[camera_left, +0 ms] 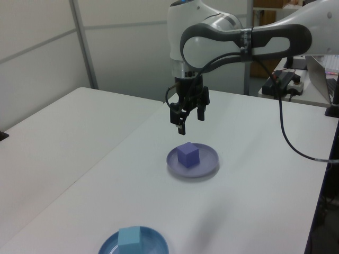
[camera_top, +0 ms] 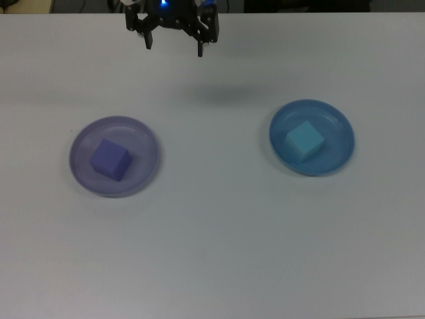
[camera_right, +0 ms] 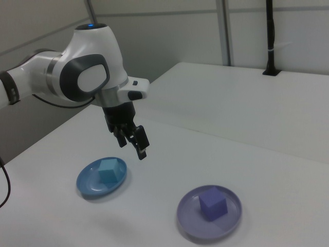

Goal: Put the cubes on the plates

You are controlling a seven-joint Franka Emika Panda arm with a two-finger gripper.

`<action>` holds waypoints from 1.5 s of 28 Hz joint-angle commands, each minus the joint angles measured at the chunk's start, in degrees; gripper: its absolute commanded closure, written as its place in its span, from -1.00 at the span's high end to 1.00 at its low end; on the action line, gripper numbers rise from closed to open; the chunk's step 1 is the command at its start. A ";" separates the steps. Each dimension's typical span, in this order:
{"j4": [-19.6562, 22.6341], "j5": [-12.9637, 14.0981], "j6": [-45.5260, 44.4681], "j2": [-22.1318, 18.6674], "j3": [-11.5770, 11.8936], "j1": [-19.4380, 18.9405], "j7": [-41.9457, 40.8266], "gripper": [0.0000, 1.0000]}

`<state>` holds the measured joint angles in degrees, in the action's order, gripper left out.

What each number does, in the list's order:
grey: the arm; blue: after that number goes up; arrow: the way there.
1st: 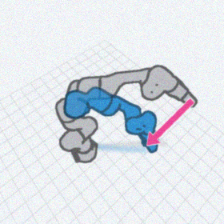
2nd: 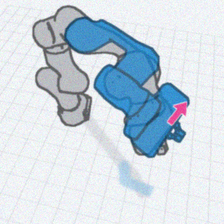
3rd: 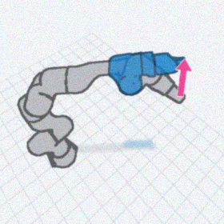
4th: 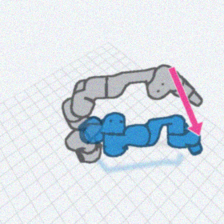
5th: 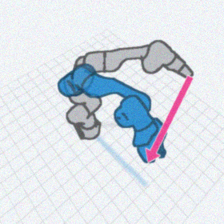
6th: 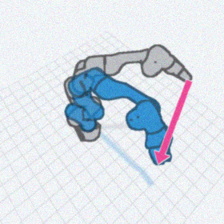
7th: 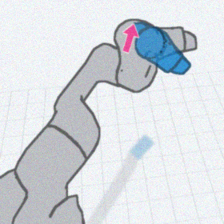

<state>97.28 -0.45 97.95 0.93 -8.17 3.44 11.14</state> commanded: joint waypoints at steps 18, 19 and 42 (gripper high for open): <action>0.72 -0.96 -0.04 -0.49 -0.09 -0.10 -5.07 1.00; 0.72 -1.13 -0.04 -0.49 -0.09 -0.10 -5.86 1.00; 0.72 -1.49 -0.04 -0.14 -0.18 -0.10 -9.20 1.00</action>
